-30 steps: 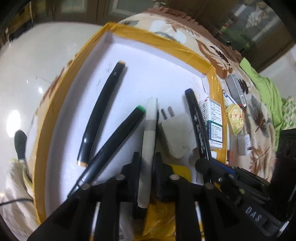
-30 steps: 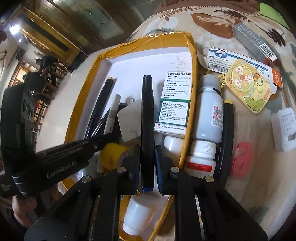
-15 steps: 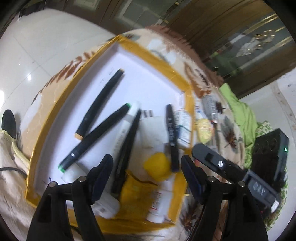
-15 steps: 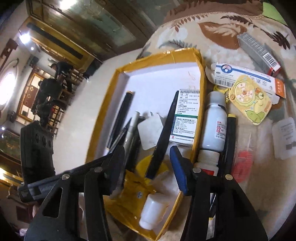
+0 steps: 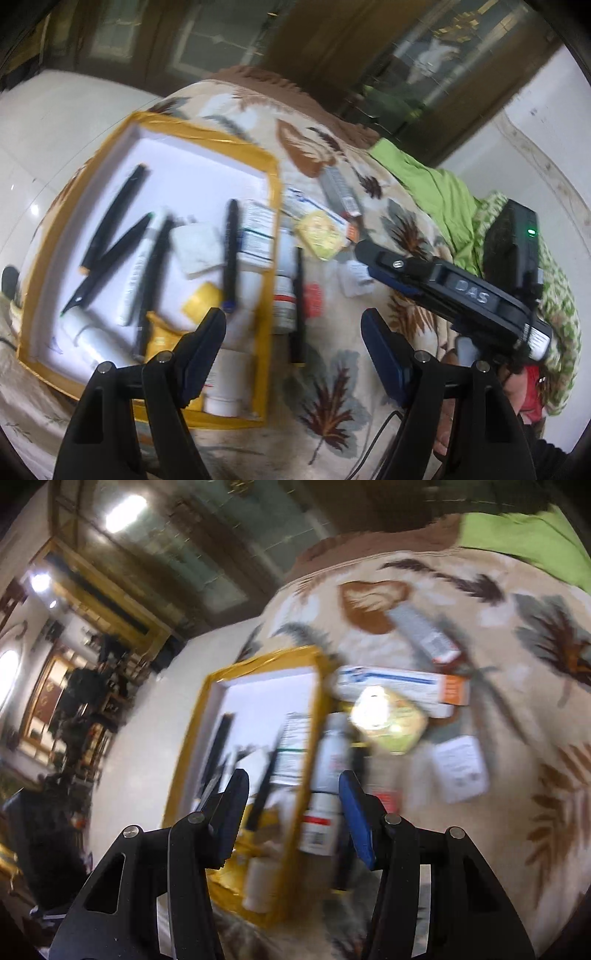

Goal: Organize objects
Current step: 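Move both tools back over the pile toward the white charger, then grasp the white wall charger with the right tool while the left tool grasps the clear red-item box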

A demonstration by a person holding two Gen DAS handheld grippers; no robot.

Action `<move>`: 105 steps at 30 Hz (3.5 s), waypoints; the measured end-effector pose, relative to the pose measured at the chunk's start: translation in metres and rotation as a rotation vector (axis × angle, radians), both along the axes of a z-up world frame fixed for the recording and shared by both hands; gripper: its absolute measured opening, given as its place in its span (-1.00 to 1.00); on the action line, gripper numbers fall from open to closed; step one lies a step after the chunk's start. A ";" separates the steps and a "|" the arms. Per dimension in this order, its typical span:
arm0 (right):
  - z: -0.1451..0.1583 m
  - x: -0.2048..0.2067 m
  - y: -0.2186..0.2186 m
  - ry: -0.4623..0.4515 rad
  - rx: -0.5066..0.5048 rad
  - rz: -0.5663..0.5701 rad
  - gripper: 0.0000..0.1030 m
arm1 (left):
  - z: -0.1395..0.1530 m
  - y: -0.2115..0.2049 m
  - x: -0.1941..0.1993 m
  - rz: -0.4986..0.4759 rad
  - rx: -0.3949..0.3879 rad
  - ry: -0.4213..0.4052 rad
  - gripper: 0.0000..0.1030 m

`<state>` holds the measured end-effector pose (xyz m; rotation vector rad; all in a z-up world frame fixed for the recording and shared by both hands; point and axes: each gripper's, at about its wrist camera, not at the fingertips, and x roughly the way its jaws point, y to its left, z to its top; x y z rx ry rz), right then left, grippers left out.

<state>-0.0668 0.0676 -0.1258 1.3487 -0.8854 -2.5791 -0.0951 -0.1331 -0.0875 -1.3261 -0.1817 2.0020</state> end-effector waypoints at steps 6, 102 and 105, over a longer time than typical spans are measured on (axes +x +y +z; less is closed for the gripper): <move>-0.019 0.023 0.033 -0.046 -0.024 -0.050 -0.01 | -0.008 0.029 0.020 -0.060 -0.011 -0.012 0.47; -0.083 0.068 0.118 -0.244 -0.012 -0.101 -0.17 | -0.071 0.160 0.016 -0.033 -0.334 0.094 0.42; -0.081 0.070 0.115 -0.234 0.001 -0.110 -0.17 | -0.072 0.151 0.017 -0.022 -0.315 0.080 0.42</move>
